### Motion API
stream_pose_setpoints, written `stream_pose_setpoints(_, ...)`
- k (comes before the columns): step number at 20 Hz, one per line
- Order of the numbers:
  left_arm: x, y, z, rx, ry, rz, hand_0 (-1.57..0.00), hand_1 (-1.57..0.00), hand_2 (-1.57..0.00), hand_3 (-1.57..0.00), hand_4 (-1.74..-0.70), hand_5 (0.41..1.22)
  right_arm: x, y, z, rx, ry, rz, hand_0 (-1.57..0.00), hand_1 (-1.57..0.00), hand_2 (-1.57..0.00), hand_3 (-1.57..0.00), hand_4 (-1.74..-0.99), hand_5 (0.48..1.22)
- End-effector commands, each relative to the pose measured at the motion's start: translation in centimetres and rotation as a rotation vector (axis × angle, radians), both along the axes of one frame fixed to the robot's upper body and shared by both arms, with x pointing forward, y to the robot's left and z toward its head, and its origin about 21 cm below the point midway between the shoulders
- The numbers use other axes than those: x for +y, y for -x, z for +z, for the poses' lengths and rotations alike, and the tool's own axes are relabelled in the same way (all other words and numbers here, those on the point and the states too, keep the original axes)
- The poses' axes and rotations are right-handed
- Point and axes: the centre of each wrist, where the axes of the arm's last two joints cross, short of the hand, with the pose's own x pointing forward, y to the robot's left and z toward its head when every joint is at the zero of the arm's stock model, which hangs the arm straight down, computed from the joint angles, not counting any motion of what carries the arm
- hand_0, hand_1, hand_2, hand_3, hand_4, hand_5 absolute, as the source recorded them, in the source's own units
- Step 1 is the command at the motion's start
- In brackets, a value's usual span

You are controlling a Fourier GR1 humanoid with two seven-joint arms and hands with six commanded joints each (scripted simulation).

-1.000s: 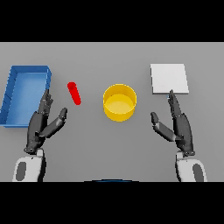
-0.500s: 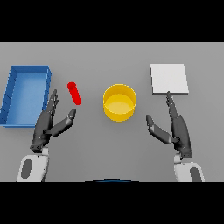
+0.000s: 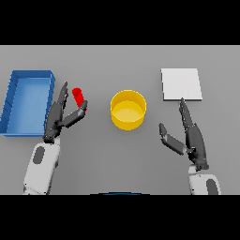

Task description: Pick up the red beaker and tilt it to pour out 1 green nut into yellow bowl. Pick up the yellow bowl and place it on the metallic measuring scale.

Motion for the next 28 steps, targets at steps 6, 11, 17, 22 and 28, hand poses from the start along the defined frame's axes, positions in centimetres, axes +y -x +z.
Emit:
stream_pose_setpoints(6,-0.5,-2.4,-1.2,-0.012,-0.028,-0.006,0.0,0.0,0.0,0.0,-1.22,0.643,0.3,-0.1,0.1,-0.009,0.014,-0.002,0.0,0.0,0.0,0.0,-1.247,0.675)
stream_pose_setpoints(11,-2.0,-4.5,-0.7,-0.044,-0.058,-0.022,0.0,0.0,0.0,0.0,-1.26,0.671,-0.3,0.0,0.3,-0.005,-0.003,-0.003,0.0,0.0,0.0,0.0,-1.267,0.692)
stream_pose_setpoints(17,-2.8,-5.7,-1.3,-0.082,-0.051,0.001,-0.09,-0.14,-0.15,-0.05,-1.32,0.741,-0.4,0.1,0.0,-0.009,0.005,-0.011,0.0,0.0,0.0,0.0,-1.255,0.691)
stream_pose_setpoints(22,-3.8,-5.9,-2.0,-0.133,-0.031,-0.002,-1.06,-1.08,-1.07,-0.89,-1.57,1.036,-0.3,-0.1,0.4,-0.02,0.015,-0.01,0.0,0.0,0.0,0.0,-1.24,0.693)
stream_pose_setpoints(28,-3.8,-6.2,-1.6,-0.146,-0.004,0.022,-1.44,-1.44,-1.44,-1.38,-1.67,1.128,-0.2,-0.4,0.3,-0.018,0.03,-0.015,0.0,0.0,0.0,0.0,-1.196,0.673)
